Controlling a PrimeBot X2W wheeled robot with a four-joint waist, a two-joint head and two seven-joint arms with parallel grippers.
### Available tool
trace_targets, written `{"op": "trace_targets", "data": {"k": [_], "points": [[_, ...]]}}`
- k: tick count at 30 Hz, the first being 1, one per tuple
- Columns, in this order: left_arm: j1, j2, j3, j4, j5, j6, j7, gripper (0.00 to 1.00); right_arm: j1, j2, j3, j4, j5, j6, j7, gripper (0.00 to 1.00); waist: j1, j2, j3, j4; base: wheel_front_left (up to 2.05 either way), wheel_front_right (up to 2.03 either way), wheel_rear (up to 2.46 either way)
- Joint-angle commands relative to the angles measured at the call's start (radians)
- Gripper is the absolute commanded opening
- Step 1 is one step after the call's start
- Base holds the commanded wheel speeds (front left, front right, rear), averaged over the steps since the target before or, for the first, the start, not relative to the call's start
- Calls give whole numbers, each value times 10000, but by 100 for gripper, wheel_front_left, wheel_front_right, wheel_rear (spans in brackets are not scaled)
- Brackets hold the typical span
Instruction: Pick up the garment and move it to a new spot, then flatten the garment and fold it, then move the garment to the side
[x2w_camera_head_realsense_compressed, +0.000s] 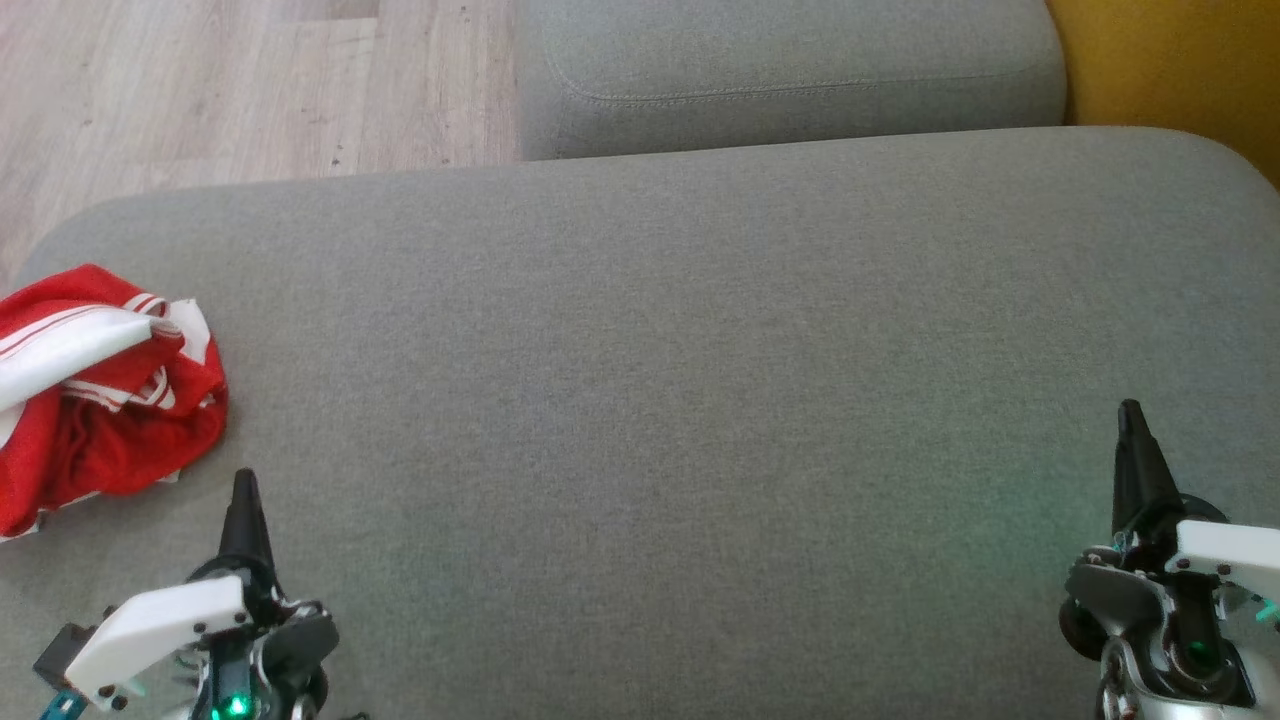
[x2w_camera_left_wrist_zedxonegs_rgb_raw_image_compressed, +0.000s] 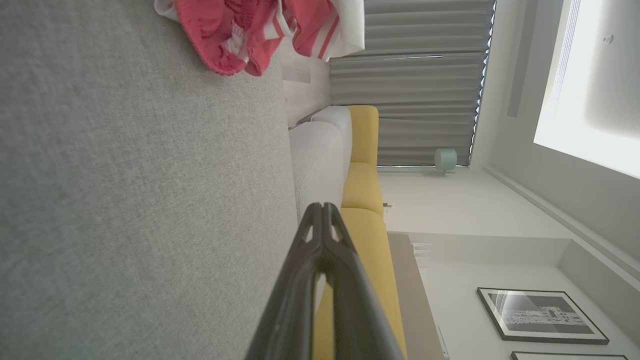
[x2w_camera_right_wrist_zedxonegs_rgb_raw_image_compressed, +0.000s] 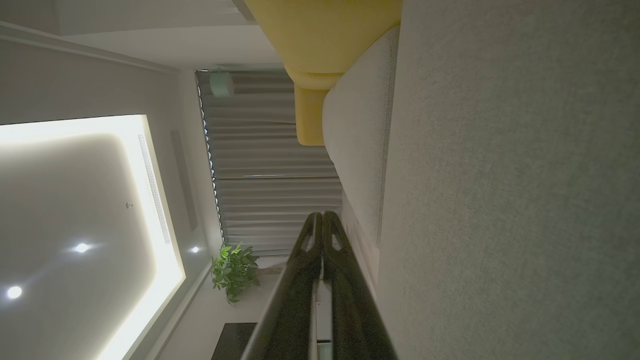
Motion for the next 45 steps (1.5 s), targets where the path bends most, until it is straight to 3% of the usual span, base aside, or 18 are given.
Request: {"op": "trace_targets", "data": {"k": [1,8,9,23,45], "points": [[-169,64,386,-375,-55,-67,71,0,-179,-47,206,-409,71,-7,57,0,0,0,0,0,0,0,0],[-169,64,385,-375,-55,-67,71,0,-179,-47,206,-409,71,-7,57,0,0,0,0,0,0,0,0],[1,-3,-10,34,1,8,-8,100,-1,4,6,39,-1,0,-2,100,0,0,0,0,0,0,0],[-3,127,-143,411,481,3,-319,100,-152,-70,358,398,-306,-1,-290,100,0,0,31,-7,0,0,0],[-610,398,-425,628,3600,-10,-964,100,-1260,-197,1063,1101,-2993,-2,-963,100,0,0,203,-35,0,0,0]]}}
